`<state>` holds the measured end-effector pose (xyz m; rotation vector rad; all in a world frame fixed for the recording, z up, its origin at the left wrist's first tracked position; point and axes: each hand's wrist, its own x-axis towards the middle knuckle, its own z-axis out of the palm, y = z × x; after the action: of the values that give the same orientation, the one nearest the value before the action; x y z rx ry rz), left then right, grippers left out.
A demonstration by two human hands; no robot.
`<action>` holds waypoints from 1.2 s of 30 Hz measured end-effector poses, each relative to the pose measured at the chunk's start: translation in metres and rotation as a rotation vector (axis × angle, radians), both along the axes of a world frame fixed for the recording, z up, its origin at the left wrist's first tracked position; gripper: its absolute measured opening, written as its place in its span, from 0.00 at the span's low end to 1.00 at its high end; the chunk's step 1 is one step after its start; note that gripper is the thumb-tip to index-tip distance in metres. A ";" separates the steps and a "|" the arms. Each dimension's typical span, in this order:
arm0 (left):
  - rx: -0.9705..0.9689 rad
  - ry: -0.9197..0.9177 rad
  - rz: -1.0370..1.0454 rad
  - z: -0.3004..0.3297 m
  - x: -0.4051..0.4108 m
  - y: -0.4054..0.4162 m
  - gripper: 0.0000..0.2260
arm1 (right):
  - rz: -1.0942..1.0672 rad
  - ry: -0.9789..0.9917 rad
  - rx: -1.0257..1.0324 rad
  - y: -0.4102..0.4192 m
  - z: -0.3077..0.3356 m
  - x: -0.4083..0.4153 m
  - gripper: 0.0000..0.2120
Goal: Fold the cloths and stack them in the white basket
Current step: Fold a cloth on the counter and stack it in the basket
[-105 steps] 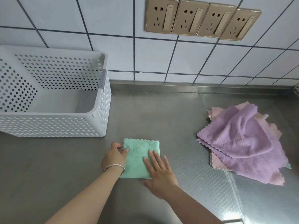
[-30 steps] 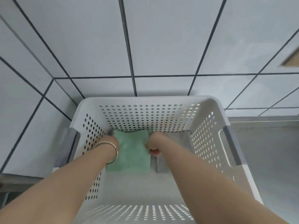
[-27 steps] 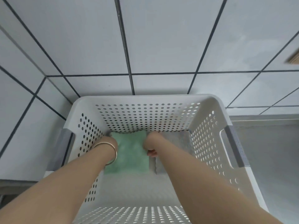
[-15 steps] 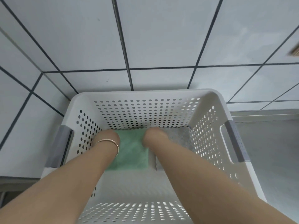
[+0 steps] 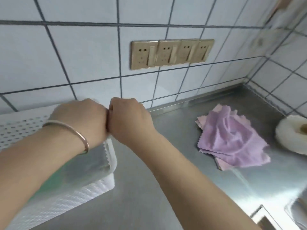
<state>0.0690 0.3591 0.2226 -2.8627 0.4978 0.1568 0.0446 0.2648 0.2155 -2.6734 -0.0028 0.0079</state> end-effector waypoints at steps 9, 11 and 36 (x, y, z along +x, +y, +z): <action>-0.356 0.107 -0.354 -0.083 -0.079 -0.208 0.11 | -0.416 -0.013 0.035 -0.195 -0.069 -0.105 0.09; -0.394 0.205 -0.328 -0.120 -0.094 -0.255 0.14 | -0.452 0.075 0.049 -0.238 -0.099 -0.120 0.09; -0.678 0.275 -0.136 -0.277 -0.065 -0.406 0.07 | -0.373 0.310 0.137 -0.446 -0.249 -0.146 0.12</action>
<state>0.0044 -0.0473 -0.0543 -3.4609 0.9551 0.4354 -0.1009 -0.1809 -0.0332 -2.4694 0.5703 0.2910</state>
